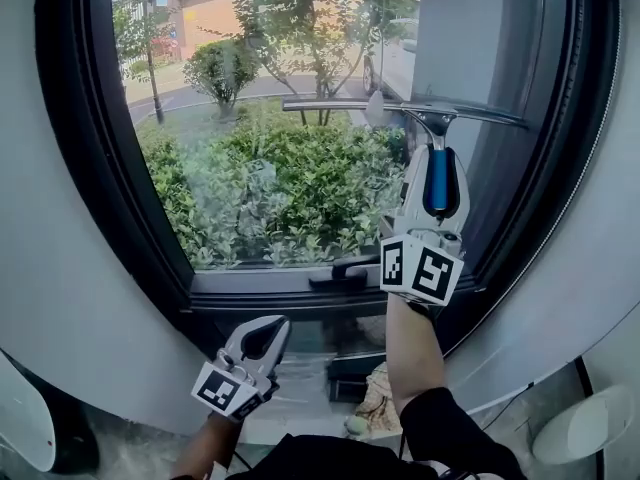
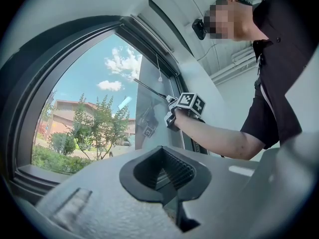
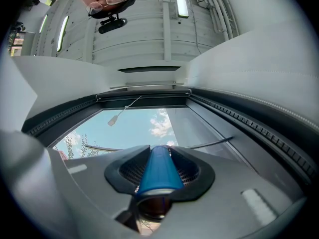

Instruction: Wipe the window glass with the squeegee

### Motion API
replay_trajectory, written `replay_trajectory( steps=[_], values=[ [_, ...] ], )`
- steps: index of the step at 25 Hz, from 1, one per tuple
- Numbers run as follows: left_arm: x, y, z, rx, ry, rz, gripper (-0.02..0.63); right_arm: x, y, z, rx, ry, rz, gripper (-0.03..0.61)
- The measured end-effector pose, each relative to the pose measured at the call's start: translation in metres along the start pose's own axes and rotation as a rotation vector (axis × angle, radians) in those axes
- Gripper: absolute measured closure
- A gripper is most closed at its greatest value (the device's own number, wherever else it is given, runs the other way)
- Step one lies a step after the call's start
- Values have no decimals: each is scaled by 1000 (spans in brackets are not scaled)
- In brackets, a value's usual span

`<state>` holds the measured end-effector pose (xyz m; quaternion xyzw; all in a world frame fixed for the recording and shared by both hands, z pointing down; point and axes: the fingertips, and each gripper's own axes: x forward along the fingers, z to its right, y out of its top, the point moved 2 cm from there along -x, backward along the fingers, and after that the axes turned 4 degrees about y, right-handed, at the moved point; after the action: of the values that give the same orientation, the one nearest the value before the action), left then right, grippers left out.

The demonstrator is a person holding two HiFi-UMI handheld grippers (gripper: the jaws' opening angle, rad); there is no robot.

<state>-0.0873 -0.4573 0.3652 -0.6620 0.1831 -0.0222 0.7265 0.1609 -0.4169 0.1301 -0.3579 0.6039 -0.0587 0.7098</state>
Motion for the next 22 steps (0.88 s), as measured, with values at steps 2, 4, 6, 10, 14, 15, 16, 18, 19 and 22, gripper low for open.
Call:
replay_trajectory(
  steps=[2, 4, 6, 10, 14, 15, 16, 18, 19, 22],
  values=[
    [1, 0, 0, -3, -4, 0, 613, -2, -1, 0, -2, -1, -5, 445],
    [2, 1, 1, 0, -7, 2, 614, -6, -2, 1, -5, -3, -9, 445],
    [2, 0, 0, 3, -8, 4, 614, -10, -5, 0, -6, -2, -14, 445],
    [3, -3, 0, -7, -9, 4, 614, -14, -8, 0, -11, 1, -21, 445],
    [5, -6, 2, -14, -19, 2, 614, -18, -9, 0, -13, 1, -28, 445],
    [6, -6, 2, -15, -21, 2, 614, -20, -11, 0, -12, 0, -30, 445],
    [6, -6, 2, -15, -23, 2, 613, -21, -12, -1, -11, -1, -33, 445],
    [8, -8, 2, -18, -26, -1, 614, -24, -13, 0, -10, -1, -37, 445],
    [9, -8, 3, -19, -28, -3, 614, -24, -13, 0, -11, -2, -38, 445],
    [11, -9, 4, -22, -36, -8, 614, -25, -14, 0, -13, -10, -37, 445]
  ],
)
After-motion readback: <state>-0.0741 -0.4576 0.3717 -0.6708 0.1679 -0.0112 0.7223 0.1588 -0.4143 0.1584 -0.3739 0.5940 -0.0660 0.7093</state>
